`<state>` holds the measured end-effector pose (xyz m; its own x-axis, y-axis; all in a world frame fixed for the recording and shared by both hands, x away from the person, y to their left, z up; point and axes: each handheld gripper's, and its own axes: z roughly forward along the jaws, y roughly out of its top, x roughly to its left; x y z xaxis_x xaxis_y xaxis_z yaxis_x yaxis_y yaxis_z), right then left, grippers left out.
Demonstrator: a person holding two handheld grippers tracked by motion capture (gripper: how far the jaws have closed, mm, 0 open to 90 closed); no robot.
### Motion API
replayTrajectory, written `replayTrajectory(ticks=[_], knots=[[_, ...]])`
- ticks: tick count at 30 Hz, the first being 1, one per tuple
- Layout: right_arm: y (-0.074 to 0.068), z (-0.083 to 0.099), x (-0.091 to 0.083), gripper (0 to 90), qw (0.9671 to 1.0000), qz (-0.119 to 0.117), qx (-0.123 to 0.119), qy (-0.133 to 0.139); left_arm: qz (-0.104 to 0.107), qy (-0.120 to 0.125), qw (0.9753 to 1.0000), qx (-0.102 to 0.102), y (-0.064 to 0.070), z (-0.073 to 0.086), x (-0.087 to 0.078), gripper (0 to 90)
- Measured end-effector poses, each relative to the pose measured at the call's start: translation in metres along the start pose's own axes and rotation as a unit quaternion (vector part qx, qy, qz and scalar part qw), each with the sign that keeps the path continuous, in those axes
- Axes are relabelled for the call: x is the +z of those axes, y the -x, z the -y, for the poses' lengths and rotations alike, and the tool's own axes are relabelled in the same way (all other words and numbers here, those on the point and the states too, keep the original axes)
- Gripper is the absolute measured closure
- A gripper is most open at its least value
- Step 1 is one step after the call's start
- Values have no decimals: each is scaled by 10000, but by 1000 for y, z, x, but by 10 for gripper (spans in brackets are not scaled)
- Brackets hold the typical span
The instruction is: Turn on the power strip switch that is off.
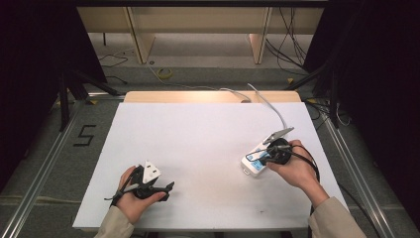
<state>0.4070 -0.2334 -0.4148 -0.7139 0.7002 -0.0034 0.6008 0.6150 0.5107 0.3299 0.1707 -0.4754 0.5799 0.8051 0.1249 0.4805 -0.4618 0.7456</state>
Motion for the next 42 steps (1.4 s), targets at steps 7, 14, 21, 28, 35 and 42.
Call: replayTrajectory(ticks=[7,14,21,28,35,42], knots=[[2,-5,3,900,10000,7,3,-55,5,2,10000,3,0,0,0,186],[2,-9,5,900,10000,0,-9,-93,2,3,10000,4,0,0,0,186],[2,-13,7,900,9999,-1,-25,-116,5,-10,10000,21,0,0,0,186],[3,-16,10,900,9999,-8,-28,-147,9,-2,10000,14,0,0,0,187],[5,-20,11,900,9998,15,-27,-173,9,-10,10000,20,0,0,0,187],[5,-24,14,900,9998,16,-31,-203,15,-5,10000,12,0,0,0,188]])
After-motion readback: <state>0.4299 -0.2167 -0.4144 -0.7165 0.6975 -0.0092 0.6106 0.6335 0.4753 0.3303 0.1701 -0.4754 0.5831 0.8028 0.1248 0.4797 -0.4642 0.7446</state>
